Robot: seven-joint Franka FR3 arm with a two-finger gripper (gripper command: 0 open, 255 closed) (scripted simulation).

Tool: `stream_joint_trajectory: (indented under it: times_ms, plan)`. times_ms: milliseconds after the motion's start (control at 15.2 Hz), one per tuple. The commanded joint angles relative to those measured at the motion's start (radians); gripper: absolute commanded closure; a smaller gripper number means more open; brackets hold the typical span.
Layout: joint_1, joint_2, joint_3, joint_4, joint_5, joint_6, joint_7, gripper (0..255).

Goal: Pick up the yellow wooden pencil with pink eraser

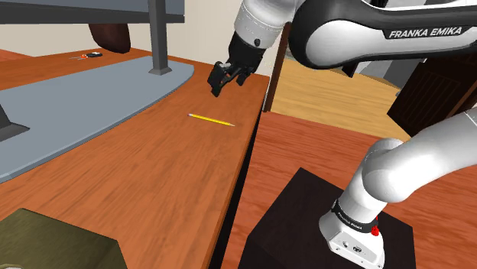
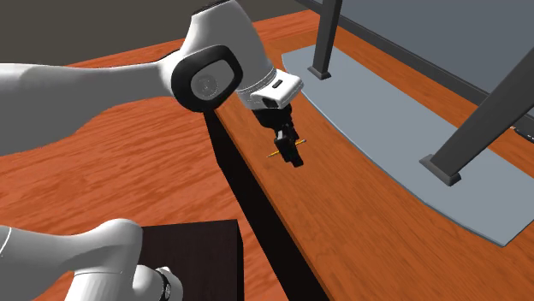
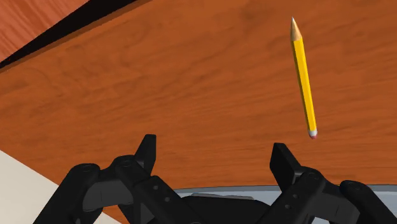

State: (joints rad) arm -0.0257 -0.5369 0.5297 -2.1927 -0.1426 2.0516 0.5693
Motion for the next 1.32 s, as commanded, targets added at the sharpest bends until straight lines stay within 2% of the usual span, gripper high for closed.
stream_joint_trajectory:
  times_ms: [0, 198, 396, 1056, 1122, 1254]
  plan:
    - [-0.028, 0.052, 0.075, 0.038, -0.056, 0.023, 0.067, 0]
    - [-0.084, 0.144, 0.197, 0.109, -0.165, 0.038, 0.175, 0]
    - [-0.152, 0.259, 0.339, 0.195, -0.313, 0.024, 0.300, 0]
    - [-0.167, 0.287, 0.372, 0.122, -0.367, 0.095, 0.378, 0]
    - [-0.168, 0.288, 0.372, 0.123, -0.368, 0.095, 0.378, 255]
    - [-0.168, 0.288, 0.372, 0.123, -0.368, 0.096, 0.378, 255]
